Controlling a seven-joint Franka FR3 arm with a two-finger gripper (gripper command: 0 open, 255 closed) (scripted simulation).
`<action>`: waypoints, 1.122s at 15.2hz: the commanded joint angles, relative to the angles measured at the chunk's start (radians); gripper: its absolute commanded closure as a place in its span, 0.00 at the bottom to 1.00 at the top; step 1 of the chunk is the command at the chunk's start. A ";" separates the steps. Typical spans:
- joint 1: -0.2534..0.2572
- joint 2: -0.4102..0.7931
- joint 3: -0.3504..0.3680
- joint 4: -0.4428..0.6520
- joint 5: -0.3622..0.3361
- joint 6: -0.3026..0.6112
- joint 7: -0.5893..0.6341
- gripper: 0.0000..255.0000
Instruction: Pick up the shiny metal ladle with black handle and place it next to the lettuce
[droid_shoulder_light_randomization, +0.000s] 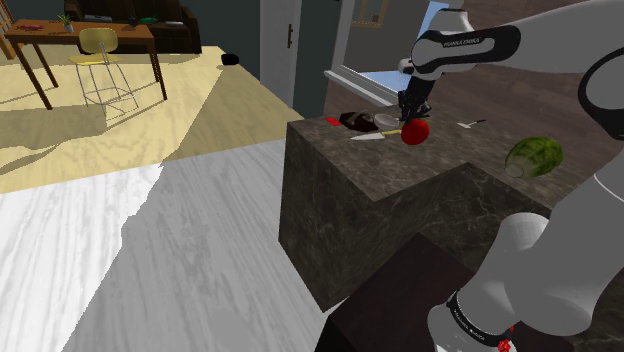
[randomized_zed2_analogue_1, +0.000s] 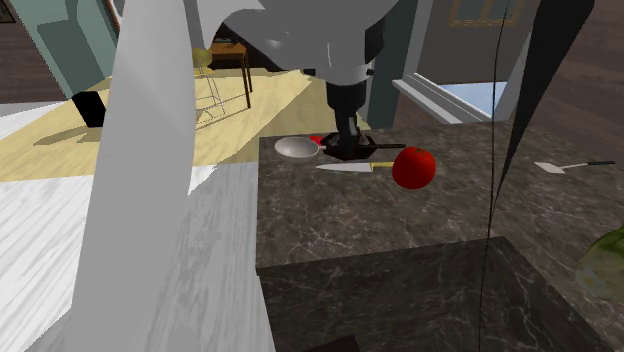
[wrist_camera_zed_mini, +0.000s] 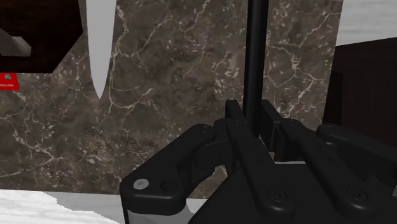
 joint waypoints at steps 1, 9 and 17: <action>0.001 -0.006 0.004 0.023 -0.004 -0.028 0.002 1.00; 0.005 -0.011 0.010 0.127 -0.002 -0.135 -0.004 1.00; -0.066 -0.180 -0.013 0.025 -0.128 -0.139 -0.063 1.00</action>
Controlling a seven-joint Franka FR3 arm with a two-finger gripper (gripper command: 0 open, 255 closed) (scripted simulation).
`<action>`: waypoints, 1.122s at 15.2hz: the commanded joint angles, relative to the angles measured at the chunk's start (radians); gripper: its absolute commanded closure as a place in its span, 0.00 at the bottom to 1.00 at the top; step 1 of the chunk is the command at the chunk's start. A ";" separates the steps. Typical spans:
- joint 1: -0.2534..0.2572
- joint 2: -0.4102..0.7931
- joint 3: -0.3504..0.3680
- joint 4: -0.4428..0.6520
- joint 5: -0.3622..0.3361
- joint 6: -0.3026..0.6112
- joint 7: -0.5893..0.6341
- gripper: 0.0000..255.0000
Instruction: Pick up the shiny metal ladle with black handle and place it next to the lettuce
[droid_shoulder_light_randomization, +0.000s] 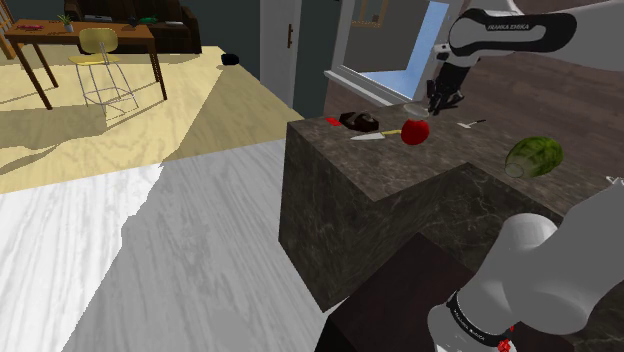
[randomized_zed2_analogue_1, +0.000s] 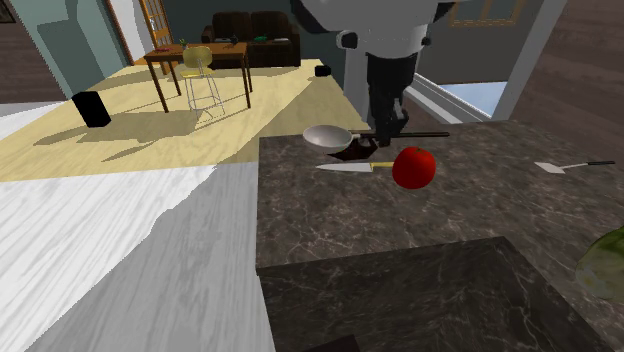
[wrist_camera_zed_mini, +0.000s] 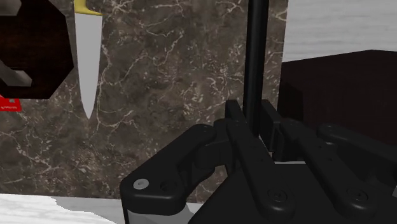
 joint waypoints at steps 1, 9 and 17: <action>-0.023 -0.043 -0.006 -0.024 -0.032 -0.003 -0.021 1.00; -0.114 -0.162 -0.065 -0.064 -0.121 -0.022 -0.145 1.00; -0.168 -0.217 -0.177 -0.033 -0.169 -0.041 -0.308 1.00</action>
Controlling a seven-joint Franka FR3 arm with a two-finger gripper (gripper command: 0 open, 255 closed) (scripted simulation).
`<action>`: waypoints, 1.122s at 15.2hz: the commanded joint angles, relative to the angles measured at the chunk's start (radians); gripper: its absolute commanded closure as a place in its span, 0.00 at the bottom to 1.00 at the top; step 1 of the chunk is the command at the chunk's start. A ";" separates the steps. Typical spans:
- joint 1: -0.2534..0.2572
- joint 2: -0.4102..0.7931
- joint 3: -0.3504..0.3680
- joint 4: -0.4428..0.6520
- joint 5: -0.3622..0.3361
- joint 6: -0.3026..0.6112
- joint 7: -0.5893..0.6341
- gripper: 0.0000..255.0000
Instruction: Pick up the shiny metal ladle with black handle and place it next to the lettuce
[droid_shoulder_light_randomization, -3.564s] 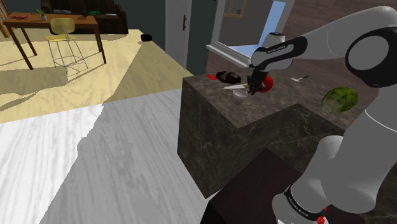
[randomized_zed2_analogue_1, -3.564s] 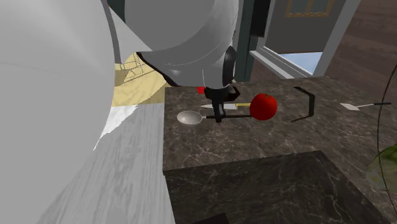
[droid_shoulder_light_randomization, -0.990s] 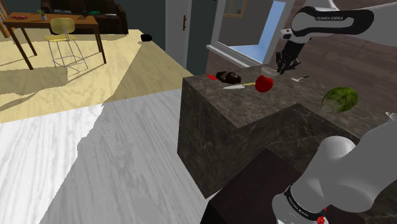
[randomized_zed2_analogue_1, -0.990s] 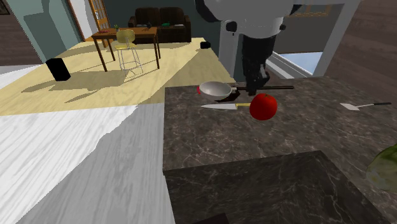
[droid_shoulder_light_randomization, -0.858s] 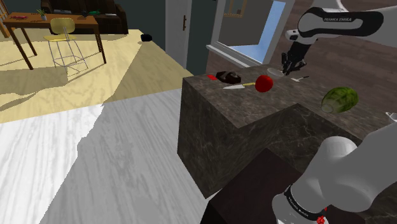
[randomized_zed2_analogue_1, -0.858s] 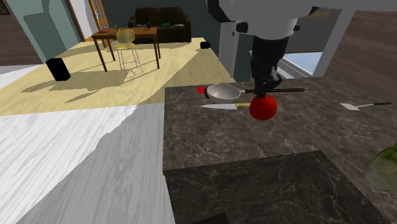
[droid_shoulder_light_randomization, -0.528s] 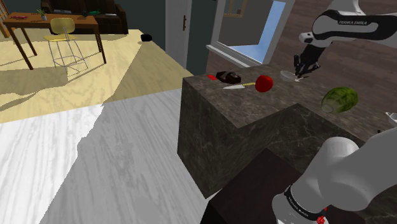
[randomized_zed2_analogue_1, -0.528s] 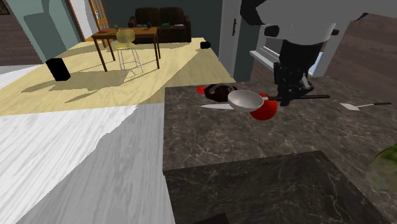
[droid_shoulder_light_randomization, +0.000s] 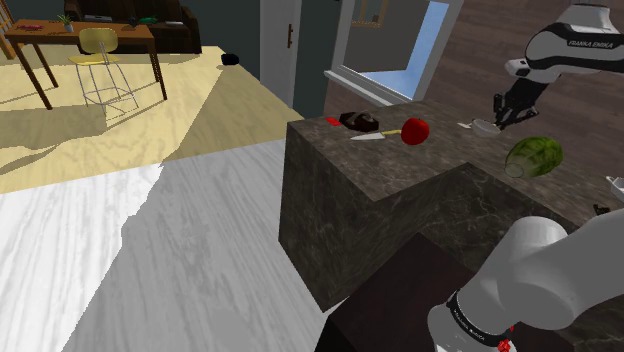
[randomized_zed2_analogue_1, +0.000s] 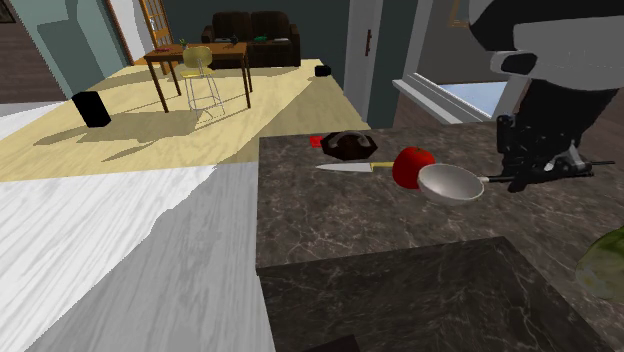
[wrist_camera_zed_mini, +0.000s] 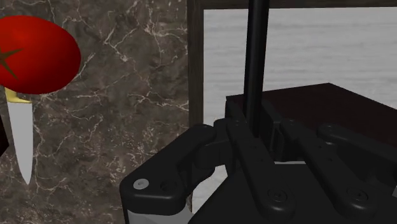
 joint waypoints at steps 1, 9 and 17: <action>-0.005 -0.005 -0.037 0.023 -0.006 -0.009 -0.048 1.00; 0.036 -0.007 -0.240 0.134 -0.018 -0.028 -0.236 1.00; 0.217 -0.048 -0.530 0.331 -0.054 -0.080 -0.401 1.00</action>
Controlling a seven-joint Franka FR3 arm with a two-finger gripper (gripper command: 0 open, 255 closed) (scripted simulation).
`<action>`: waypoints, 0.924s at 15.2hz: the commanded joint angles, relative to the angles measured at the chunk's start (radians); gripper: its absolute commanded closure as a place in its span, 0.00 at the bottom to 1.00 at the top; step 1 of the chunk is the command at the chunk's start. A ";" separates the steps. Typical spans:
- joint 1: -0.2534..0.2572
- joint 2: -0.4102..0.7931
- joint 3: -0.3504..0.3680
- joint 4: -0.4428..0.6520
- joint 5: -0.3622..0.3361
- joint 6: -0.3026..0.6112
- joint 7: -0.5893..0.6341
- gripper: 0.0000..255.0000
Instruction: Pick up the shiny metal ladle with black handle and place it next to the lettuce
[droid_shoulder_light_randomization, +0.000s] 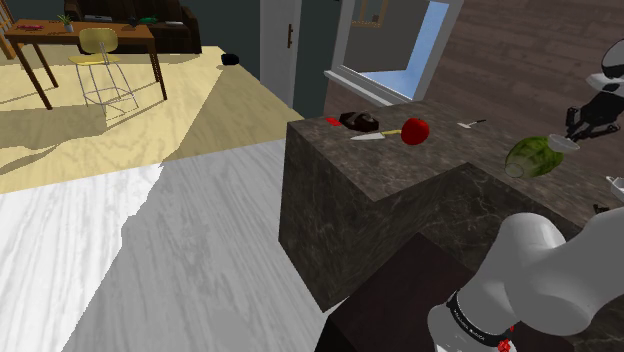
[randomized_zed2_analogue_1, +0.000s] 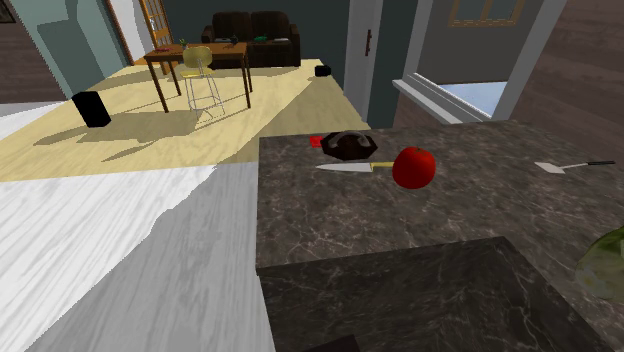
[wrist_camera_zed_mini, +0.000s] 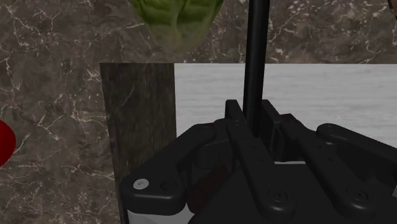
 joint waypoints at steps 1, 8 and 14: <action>0.042 -0.022 -0.057 0.049 -0.018 -0.016 -0.032 1.00; 0.251 -0.155 -0.264 0.334 -0.113 -0.123 -0.151 1.00; 0.383 -0.262 -0.367 0.550 -0.181 -0.189 -0.236 1.00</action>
